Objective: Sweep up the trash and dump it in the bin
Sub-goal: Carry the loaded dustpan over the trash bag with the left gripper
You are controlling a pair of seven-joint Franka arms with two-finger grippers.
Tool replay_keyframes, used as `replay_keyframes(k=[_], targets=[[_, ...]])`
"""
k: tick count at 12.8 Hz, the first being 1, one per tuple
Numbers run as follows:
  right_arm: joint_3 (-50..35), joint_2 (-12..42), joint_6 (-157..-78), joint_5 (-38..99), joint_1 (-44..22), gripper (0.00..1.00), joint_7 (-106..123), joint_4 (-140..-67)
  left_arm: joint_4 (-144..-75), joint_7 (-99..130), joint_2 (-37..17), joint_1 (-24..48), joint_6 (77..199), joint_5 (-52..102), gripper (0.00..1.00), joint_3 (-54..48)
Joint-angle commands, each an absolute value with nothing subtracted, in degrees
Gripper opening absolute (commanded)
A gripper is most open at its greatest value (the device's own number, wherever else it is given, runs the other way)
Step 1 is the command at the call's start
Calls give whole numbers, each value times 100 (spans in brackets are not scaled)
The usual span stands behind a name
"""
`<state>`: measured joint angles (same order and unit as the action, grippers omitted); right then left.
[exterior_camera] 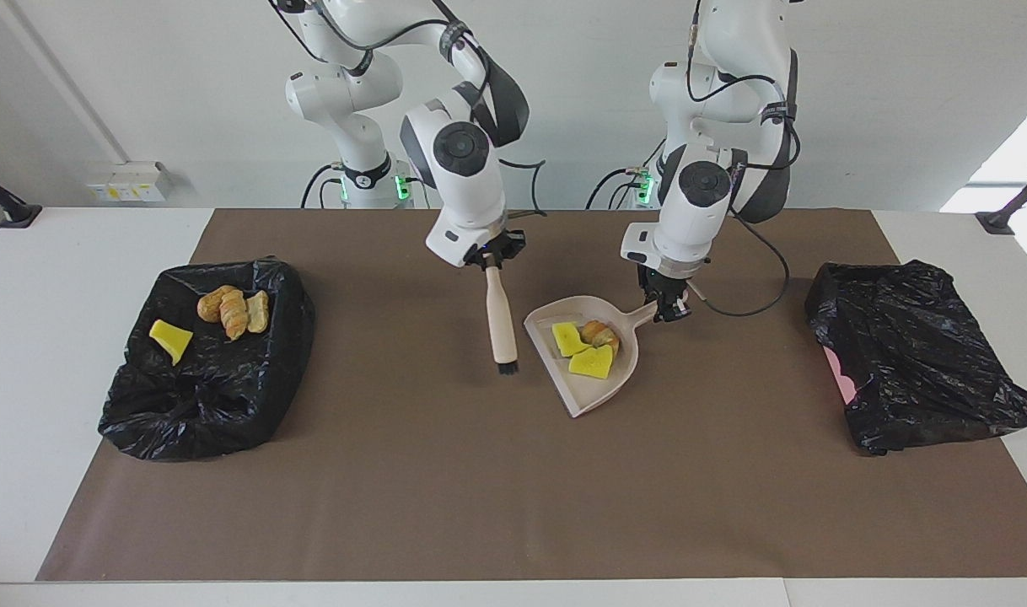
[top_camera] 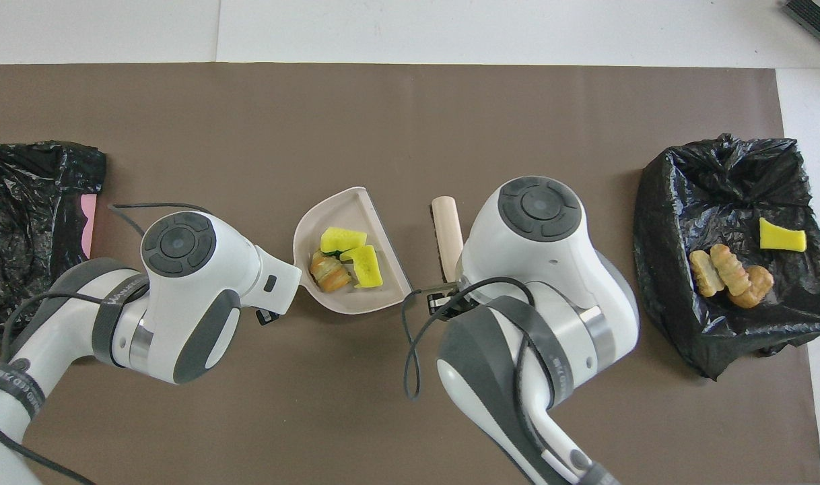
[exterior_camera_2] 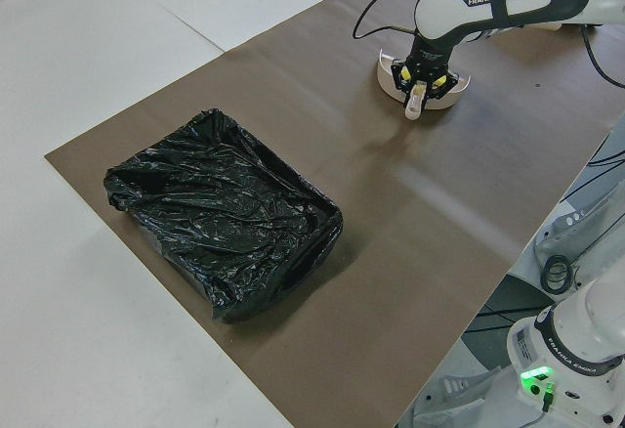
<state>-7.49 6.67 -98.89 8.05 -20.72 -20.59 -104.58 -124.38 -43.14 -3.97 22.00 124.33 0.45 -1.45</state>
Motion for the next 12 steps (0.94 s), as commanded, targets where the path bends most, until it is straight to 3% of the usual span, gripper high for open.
replay_keyframes(k=[1,2,5,12], targets=[[-809,89,-9319,606,-2030,0,-2109,-10573,-12568,-3712,-89,2092,12322,211,0,-149],[-817,-51,-9186,554,-2109,0,-2135,-10678,-12560,-3361,17,1996,12331,211,0,-149],[-861,-535,-9789,536,-2732,0,-2748,-11512,-12367,-2453,342,1619,12313,211,0,-149],[-861,43,-11275,580,-4209,0,-4621,-12032,-11093,-2469,519,-146,10909,211,0,-149]])
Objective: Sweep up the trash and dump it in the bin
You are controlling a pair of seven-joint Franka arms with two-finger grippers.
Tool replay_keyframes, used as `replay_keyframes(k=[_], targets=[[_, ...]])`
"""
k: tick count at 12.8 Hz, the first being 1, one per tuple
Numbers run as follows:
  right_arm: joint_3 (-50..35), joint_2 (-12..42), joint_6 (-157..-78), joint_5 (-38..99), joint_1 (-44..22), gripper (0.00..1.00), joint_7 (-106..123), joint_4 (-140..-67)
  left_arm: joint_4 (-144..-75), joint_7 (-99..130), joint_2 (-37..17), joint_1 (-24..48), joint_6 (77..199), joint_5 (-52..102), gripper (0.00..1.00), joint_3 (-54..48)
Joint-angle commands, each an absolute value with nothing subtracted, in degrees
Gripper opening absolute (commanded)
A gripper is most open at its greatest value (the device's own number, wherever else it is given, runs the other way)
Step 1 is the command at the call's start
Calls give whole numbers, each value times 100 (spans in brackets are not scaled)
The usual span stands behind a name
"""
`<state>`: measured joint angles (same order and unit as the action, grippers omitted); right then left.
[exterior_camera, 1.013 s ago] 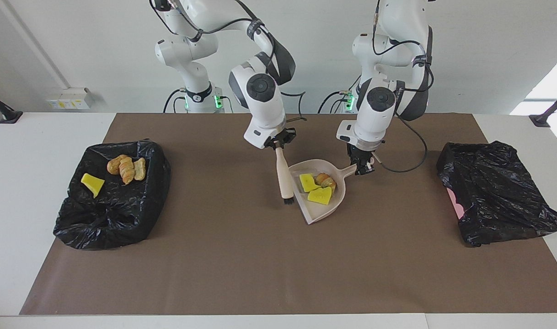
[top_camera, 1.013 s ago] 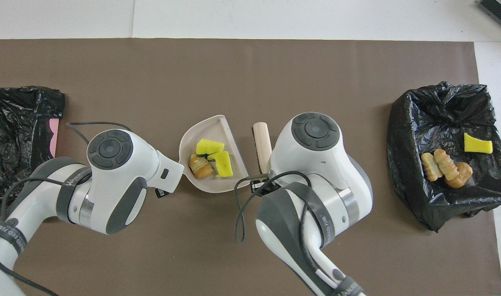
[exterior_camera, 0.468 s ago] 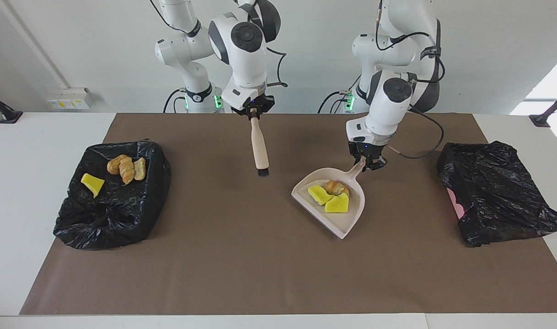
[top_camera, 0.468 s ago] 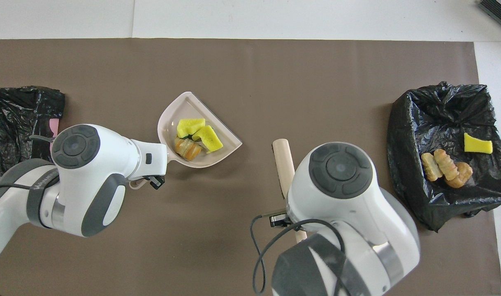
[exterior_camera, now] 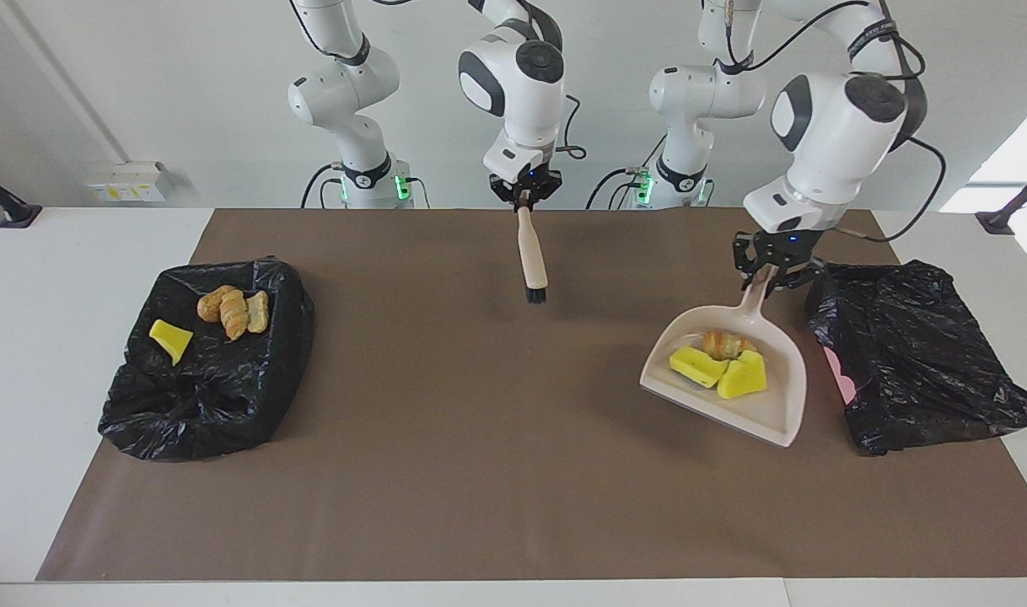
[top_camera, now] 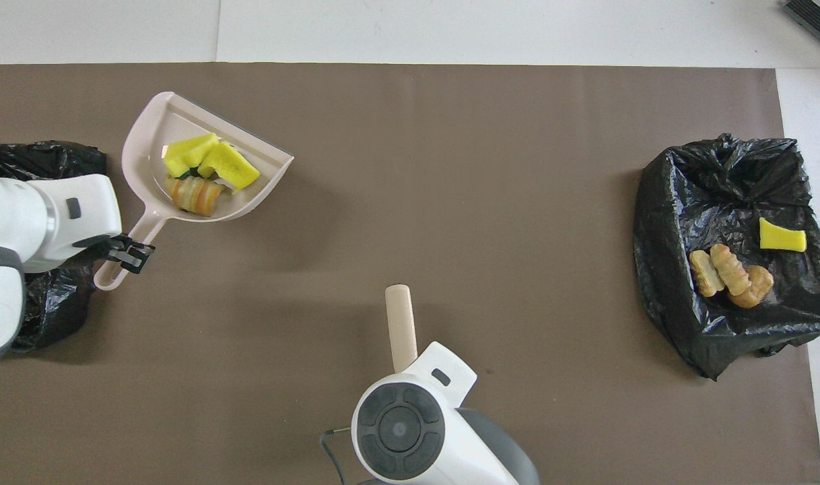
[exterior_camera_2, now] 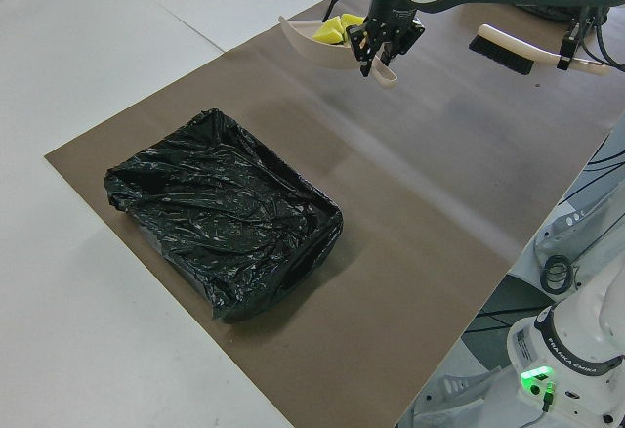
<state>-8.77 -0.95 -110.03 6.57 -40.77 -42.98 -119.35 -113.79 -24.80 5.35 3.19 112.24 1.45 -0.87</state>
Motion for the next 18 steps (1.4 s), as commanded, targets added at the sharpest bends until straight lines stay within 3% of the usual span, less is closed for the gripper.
replay_keyframes(k=[1,6,11,12,13,15,18], targets=[[-861,209,-11389,580,-4349,0,-4675,-12024,-11031,-2505,510,-393,10777,211,0,-149],[-861,606,-11978,589,-4631,0,-5010,-12163,-10776,-2609,457,-1842,10407,132,0,-141],[-861,633,-12234,624,-4658,2,-5361,-12269,-10697,-5014,344,-2996,10450,-322,0,-97],[-861,633,-12252,624,-4658,45,-5335,-12261,-10548,-5427,212,-3014,10441,-699,0,-97],[-861,633,-12156,615,-4650,98,-5274,-12226,-10442,-5780,89,-3015,10476,-1234,0,-97],[-853,607,-12050,580,-4632,100,-5142,-12138,-10363,-6142,-9,-2971,10564,-2149,0,-97],[-835,432,-11244,580,-4291,100,-4836,-11621,-10371,-6556,-140,-2874,10994,-3196,0,-105]])
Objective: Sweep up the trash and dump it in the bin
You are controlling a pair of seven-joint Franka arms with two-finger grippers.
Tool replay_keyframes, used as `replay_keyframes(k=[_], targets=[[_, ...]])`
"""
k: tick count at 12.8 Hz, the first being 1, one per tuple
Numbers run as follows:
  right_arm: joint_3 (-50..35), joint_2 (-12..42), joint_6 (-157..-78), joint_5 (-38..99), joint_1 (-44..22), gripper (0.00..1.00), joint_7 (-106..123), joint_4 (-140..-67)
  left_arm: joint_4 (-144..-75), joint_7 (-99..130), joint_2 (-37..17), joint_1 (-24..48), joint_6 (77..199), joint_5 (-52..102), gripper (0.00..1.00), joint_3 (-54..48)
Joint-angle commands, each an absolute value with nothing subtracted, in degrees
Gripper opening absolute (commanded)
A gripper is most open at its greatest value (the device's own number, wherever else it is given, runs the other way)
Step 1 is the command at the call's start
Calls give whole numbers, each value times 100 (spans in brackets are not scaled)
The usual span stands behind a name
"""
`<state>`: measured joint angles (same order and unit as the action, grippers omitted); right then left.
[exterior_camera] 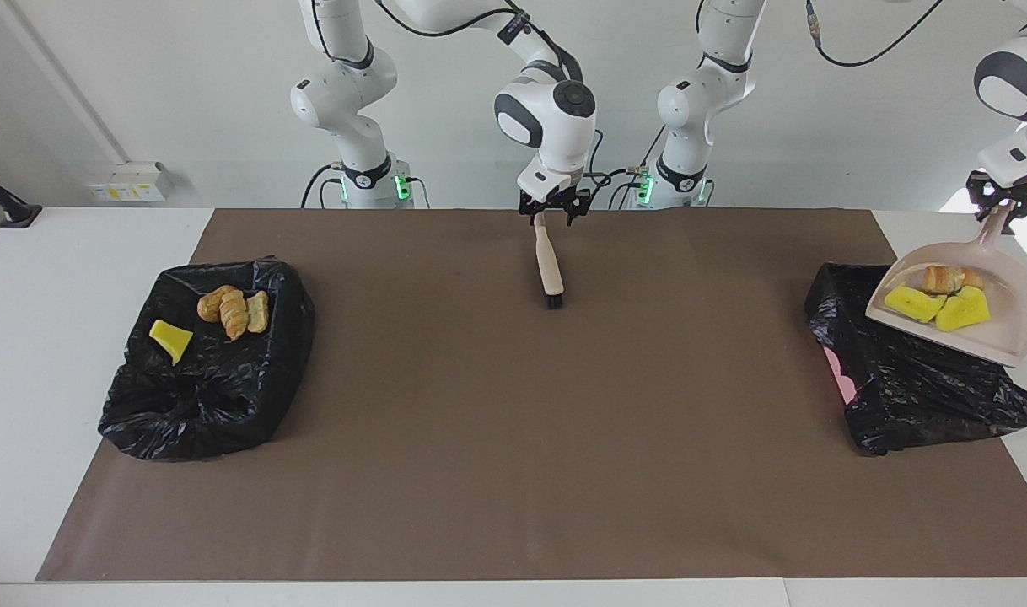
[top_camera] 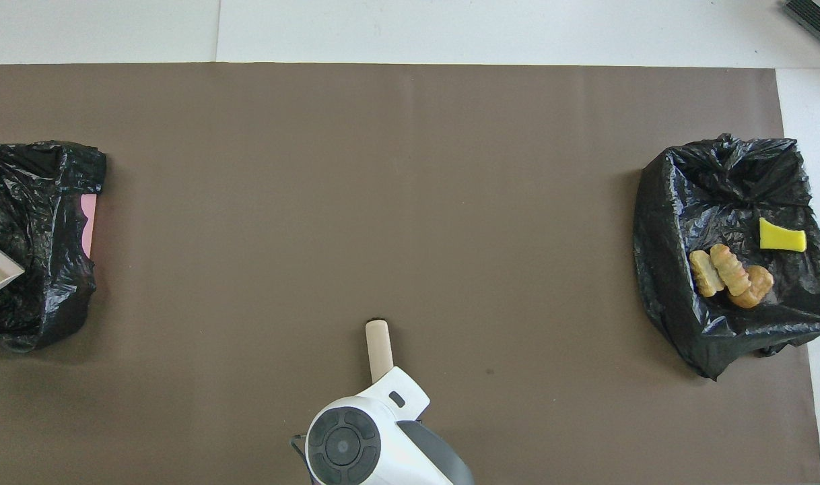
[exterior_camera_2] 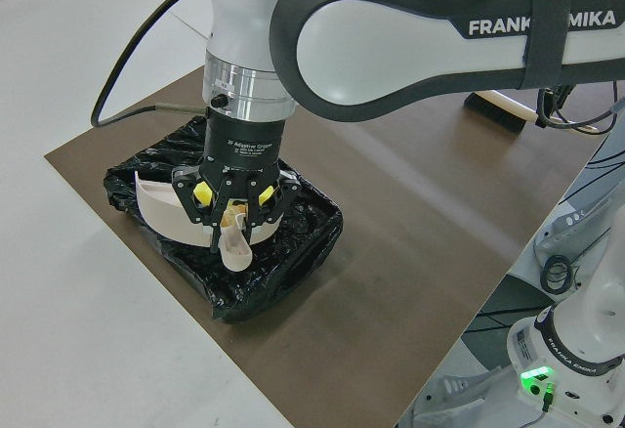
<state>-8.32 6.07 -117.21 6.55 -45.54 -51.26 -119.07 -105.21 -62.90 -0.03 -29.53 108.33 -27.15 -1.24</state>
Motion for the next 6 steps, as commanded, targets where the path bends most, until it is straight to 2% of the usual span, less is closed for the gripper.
replay_keyframes(k=[1,4,6], targets=[[-835,326,-10972,580,-4124,100,-4616,-11480,-10362,-6661,-167,-2813,11091,-3539,0,-123],[-817,53,-10128,580,-3553,100,-3773,-11006,-10319,-6724,-176,-2488,11013,-4111,0,-132],[-800,79,-9548,580,-3175,100,-3403,-10479,-9951,-6741,-255,-2382,10812,-4367,0,-141]])
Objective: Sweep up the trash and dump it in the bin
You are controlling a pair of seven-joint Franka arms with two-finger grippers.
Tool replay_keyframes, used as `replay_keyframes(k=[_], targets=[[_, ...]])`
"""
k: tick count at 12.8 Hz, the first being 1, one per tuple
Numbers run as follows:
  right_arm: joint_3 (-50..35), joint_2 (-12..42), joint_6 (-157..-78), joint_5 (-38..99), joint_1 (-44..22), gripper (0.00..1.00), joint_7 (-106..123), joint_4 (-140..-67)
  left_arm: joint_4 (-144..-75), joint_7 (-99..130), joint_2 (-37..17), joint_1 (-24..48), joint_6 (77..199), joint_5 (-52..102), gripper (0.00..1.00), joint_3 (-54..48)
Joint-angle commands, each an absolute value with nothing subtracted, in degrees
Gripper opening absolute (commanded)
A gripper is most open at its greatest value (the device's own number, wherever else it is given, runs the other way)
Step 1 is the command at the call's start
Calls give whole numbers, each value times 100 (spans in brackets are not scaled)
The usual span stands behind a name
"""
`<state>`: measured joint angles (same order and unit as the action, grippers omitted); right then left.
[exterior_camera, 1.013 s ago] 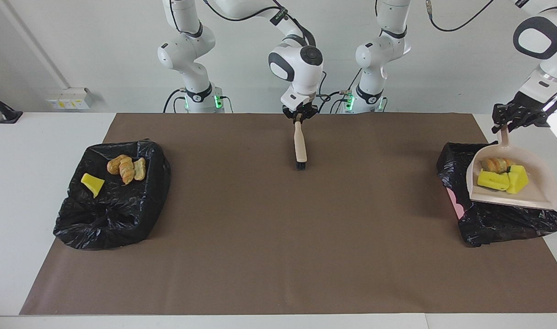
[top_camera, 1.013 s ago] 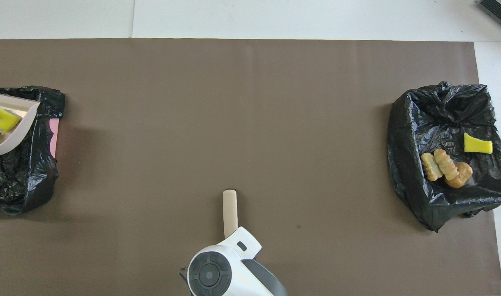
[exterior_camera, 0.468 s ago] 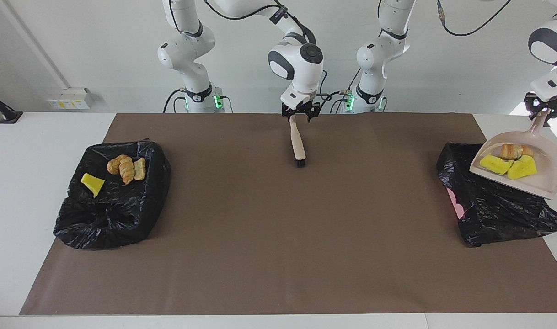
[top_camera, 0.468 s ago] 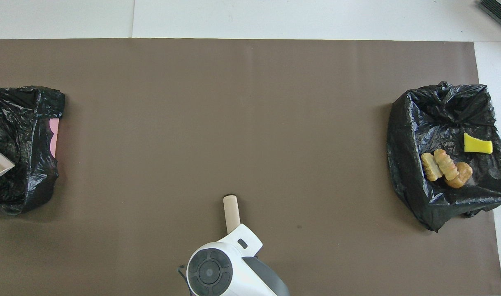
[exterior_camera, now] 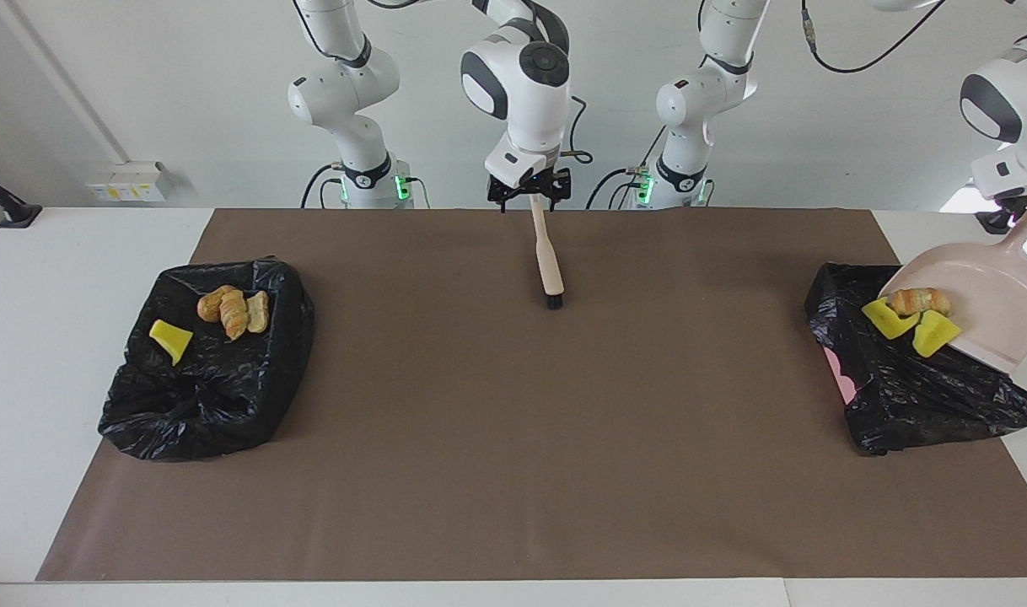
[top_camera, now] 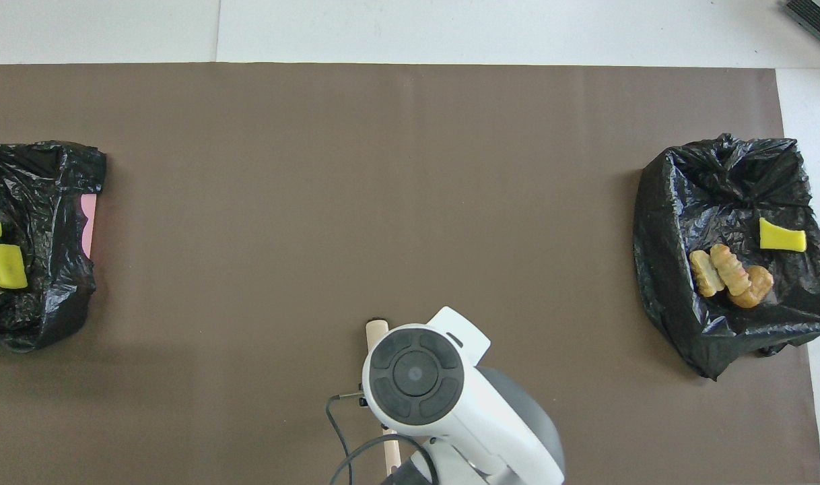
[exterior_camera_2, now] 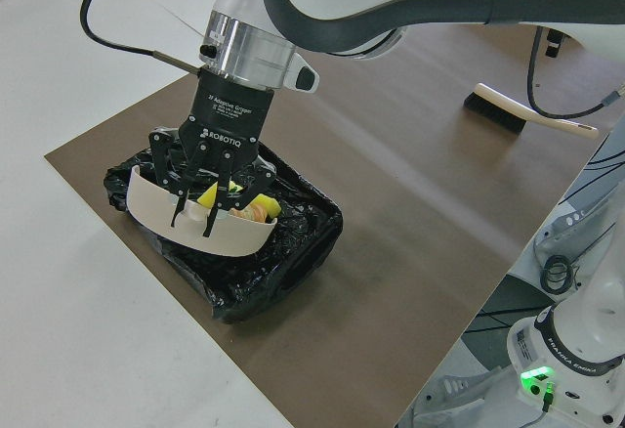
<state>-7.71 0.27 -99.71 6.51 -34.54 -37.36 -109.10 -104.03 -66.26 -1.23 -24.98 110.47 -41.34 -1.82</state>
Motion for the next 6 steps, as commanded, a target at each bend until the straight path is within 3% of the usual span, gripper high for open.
replay_keyframes(k=[1,6], targets=[[-809,62,-9354,615,-2929,100,-3193,-10285,-9740,-6741,-316,-2321,10593,-4368,0,-158],[-800,-53,-8790,615,-1856,100,-1647,-9581,-9159,-6750,-316,-1934,10081,-4570,0,-167]])
